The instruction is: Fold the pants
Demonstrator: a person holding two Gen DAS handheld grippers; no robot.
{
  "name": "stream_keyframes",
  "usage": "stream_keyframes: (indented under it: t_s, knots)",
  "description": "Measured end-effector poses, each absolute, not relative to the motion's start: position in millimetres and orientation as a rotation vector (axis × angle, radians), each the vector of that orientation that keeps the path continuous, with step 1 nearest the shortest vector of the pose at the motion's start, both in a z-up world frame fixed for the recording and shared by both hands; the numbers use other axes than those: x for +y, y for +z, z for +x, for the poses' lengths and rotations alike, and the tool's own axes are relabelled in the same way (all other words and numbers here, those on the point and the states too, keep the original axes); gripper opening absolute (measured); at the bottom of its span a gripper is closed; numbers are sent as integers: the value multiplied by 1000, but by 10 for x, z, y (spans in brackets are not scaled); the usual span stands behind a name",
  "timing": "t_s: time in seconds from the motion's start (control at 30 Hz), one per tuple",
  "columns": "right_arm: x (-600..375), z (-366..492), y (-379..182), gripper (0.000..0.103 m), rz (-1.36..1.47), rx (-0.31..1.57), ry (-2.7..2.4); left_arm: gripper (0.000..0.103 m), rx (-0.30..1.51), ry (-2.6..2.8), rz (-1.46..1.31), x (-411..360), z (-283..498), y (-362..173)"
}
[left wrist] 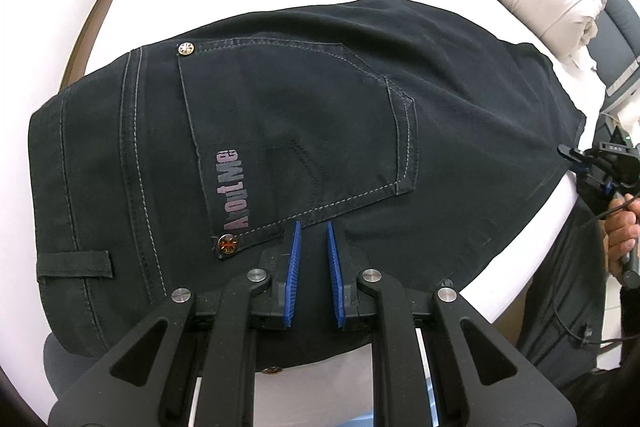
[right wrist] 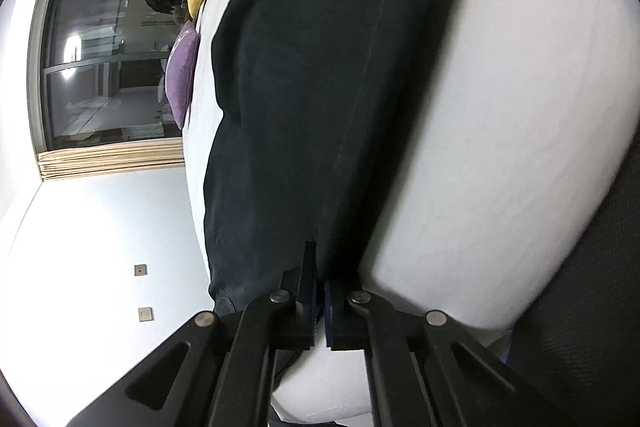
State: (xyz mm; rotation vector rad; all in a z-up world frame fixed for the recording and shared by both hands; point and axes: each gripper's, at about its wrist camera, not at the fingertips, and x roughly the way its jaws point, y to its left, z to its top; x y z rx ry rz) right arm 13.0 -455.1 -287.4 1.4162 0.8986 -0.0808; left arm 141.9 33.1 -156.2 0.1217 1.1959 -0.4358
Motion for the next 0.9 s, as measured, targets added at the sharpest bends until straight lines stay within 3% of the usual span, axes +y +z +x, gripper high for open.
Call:
stream_keyframes:
  t_s: [0.03, 0.1, 0.27, 0.37, 0.53, 0.57, 0.6, 0.73, 0.9]
  knots:
    - [-4580, 102, -2826, 8, 1398, 905, -91, 13, 1196, -435, 122, 339, 1435, -1552]
    - [-4608, 35, -2690, 39, 1334, 942, -128, 13, 1194, -427, 120, 337, 1452, -1519]
    - [-4732, 168, -1949, 41, 1033, 875, -167, 13, 1131, -475, 117, 126, 1517, -1279]
    - [-4638, 704, -1920, 36, 1061, 877, 64, 13, 1097, -513, 129, -164, 1691, -1193]
    - [-4437, 1576, -2556, 30, 1136, 1004, 214, 13, 1093, -566, 176, -707, 2081, -1343]
    - [-4482, 1683, -2714, 19, 1155, 1020, 182, 13, 1102, -562, 183, -754, 2138, -1406]
    - [-4581, 1745, -2845, 0, 1206, 1008, 169, 13, 1119, -545, 195, -782, 2193, -1489]
    - [-5239, 1733, -3027, 0, 1312, 833, 56, 13, 1157, -535, 112, -647, 2288, -1708]
    - [-6101, 1557, -2819, 0, 1164, 734, -326, 13, 1149, -524, 113, -651, 2296, -1723]
